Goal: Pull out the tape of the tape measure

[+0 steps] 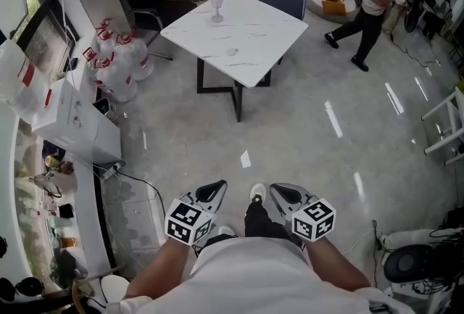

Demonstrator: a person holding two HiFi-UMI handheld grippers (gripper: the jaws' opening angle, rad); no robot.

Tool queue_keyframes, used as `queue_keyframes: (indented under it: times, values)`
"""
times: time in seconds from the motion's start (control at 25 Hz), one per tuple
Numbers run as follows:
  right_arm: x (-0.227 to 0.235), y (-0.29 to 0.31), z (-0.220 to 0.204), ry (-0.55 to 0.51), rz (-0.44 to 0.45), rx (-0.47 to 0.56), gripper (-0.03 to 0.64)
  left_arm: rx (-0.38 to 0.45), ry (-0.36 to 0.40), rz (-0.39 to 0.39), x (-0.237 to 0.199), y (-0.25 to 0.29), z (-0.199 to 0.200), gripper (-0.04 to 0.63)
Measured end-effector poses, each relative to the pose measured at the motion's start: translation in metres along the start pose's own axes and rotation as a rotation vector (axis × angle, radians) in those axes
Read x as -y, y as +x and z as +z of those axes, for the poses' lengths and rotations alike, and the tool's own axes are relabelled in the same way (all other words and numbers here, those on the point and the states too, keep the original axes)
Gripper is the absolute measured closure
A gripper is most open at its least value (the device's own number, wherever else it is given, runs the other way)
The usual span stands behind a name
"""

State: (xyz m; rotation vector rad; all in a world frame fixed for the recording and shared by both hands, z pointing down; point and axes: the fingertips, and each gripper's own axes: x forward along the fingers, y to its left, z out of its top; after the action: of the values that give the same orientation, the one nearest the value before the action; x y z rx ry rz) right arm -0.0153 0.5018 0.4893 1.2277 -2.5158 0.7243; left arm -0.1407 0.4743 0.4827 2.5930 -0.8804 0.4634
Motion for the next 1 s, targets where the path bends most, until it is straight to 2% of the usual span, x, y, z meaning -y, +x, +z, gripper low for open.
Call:
queue_keyframes:
  times: [0.16, 0.28, 0.56, 0.88, 1.0]
  values:
    - [0.033, 0.019, 0.026, 0.005, -0.005, 0.022, 0.611, -0.018, -0.001, 0.004, -0.014, 0.025, 0.017, 0.586]
    - [0.059, 0.038, 0.059, 0.009, 0.015, 0.056, 0.611, -0.025, 0.026, 0.004, -0.029, 0.051, 0.041, 0.586]
    - [0.125, 0.069, 0.120, -0.029, 0.050, 0.084, 0.611, 0.026, 0.073, 0.034, -0.064, 0.118, 0.115, 0.586]
    - [0.182, 0.088, 0.140, -0.003, 0.100, 0.052, 0.611, -0.023, 0.044, 0.076, -0.078, 0.170, 0.124, 0.586]
    - [0.195, 0.094, 0.149, -0.029, 0.133, 0.048, 0.611, -0.023, 0.028, 0.110, -0.088, 0.186, 0.130, 0.586]
